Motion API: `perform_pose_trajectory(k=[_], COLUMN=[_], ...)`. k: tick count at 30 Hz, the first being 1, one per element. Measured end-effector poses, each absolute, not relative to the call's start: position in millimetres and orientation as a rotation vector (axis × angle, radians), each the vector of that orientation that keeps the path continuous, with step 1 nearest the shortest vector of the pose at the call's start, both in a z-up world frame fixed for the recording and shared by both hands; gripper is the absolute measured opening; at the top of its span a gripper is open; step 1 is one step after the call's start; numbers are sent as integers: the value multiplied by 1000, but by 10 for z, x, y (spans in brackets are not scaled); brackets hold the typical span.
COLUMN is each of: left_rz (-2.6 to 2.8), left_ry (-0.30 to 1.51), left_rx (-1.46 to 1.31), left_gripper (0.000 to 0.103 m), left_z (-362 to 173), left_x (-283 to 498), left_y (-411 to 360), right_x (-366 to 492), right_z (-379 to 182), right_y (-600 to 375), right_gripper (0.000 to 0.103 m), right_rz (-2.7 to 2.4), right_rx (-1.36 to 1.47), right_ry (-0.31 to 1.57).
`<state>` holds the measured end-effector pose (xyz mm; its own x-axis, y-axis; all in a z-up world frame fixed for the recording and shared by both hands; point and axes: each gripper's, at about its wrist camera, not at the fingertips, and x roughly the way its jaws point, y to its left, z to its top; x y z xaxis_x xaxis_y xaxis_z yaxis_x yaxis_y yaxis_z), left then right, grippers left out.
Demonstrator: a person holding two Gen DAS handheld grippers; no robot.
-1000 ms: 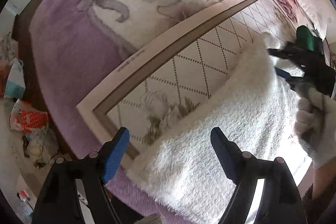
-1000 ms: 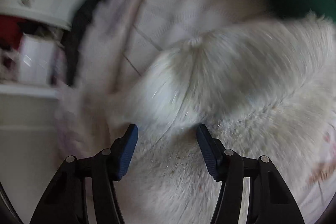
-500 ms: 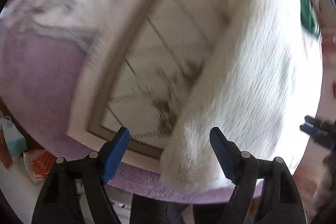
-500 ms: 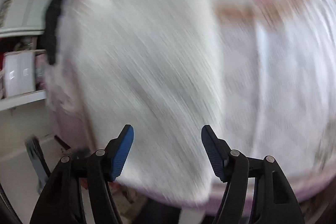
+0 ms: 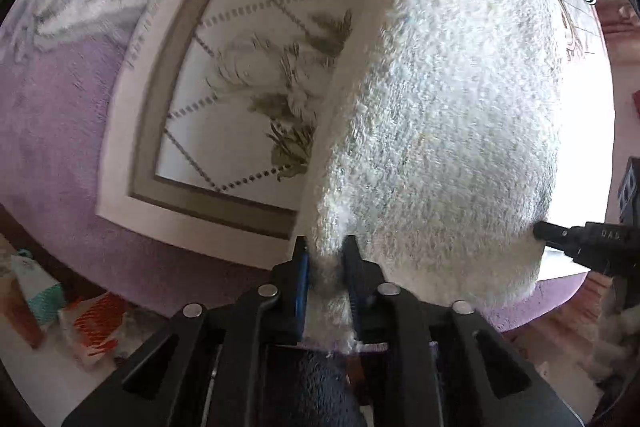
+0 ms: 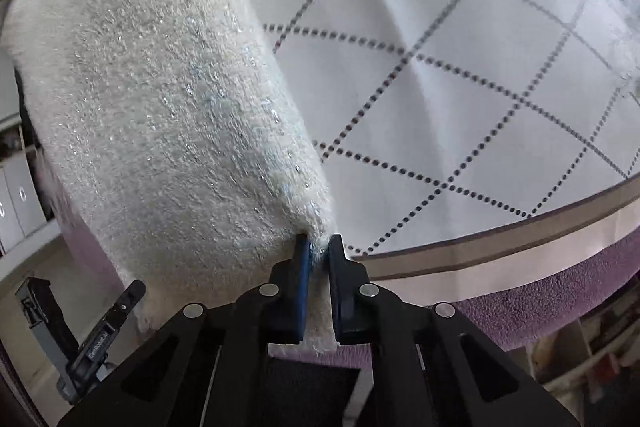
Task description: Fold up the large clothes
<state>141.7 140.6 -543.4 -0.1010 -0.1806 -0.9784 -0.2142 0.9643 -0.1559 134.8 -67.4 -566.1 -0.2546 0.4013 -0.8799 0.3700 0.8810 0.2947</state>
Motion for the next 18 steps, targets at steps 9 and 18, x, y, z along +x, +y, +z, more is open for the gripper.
perform_pose_trajectory(k=[9,18], left_rz=[111,76], left_ry=[1385,1507], left_rx=[-270,-249], left_gripper=[74,25], left_z=[-4454,-5463], left_x=[2518,3820], left_y=[1387,1254], right_x=[2265,3551], right_z=[-4723,-5150], right_y=[-519,-60], right_gripper=[68,6], right_rz=[156,182], right_rx=[462,379], right_ry=[1604,1621])
